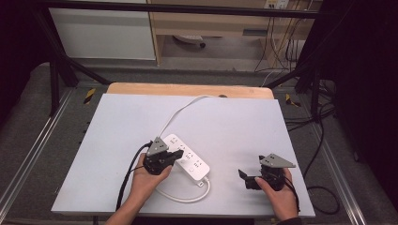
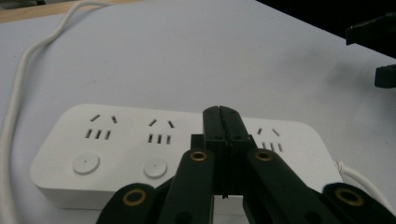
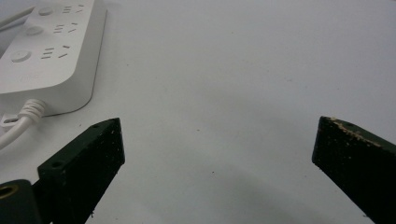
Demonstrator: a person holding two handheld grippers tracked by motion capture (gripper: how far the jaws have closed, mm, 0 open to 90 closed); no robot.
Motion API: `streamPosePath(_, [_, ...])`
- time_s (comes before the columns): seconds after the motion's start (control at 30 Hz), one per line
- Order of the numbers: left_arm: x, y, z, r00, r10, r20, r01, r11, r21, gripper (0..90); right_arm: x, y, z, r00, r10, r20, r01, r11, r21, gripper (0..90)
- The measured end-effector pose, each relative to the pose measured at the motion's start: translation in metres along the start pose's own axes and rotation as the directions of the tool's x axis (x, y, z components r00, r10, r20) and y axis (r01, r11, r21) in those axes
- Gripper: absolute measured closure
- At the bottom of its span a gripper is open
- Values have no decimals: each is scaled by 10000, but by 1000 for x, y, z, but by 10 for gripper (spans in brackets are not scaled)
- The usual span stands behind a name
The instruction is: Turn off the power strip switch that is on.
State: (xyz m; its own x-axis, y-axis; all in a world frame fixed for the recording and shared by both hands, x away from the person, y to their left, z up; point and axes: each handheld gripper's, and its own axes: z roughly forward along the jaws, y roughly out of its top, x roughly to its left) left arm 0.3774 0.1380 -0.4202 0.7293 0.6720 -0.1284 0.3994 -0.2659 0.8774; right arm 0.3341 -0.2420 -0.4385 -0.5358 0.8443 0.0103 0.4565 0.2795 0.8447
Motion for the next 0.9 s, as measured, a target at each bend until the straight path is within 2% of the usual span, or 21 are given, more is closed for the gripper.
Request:
streamPosePath(0.03, [1,1,-2,10000,-21,-58,21,10000,-45,892,0,0,0,10000,-17,0,17,10000,-1,29])
streamPosePath(0.07, [3,1,-3,9999,-76,-139,74,9999,-135,817,0,0,0,10000,-10,3,10,10000,4,29])
streamPosePath(0.23, [6,6,-10,9997,-103,-205,94,9990,-443,748,0,0,0,10000,2,-6,-2,10000,15,29])
streamPosePath(0.4, [9,8,-15,9993,-163,-341,138,9972,-729,587,1,0,0,10000,-18,-24,18,10000,19,28])
streamPosePath(0.47, [10,8,-16,9978,-308,-585,263,9968,-759,511,1,0,0,10000,-37,-10,37,10000,11,28])
streamPosePath(0.5, [11,8,-17,9965,-350,-762,288,9963,-812,445,1,0,0,10000,-28,-8,28,10000,24,29])
streamPosePath(0.63, [12,10,-21,9943,-397,-988,295,9943,-1023,357,1,0,0,10000,-55,-8,55,10000,45,28])
streamPosePath(0.73, [14,12,-24,9945,-533,-902,457,9954,-847,292,1,1,1,9999,-98,-25,98,9999,55,28])
streamPosePath(0.8, [14,14,-24,9953,-579,-772,536,9969,-568,193,2,1,1,10000,-97,-22,97,9999,47,28])
streamPosePath(0.9, [15,17,-29,9957,-605,-707,554,9959,-720,122,1,1,1,9999,-160,8,160,9999,51,28])
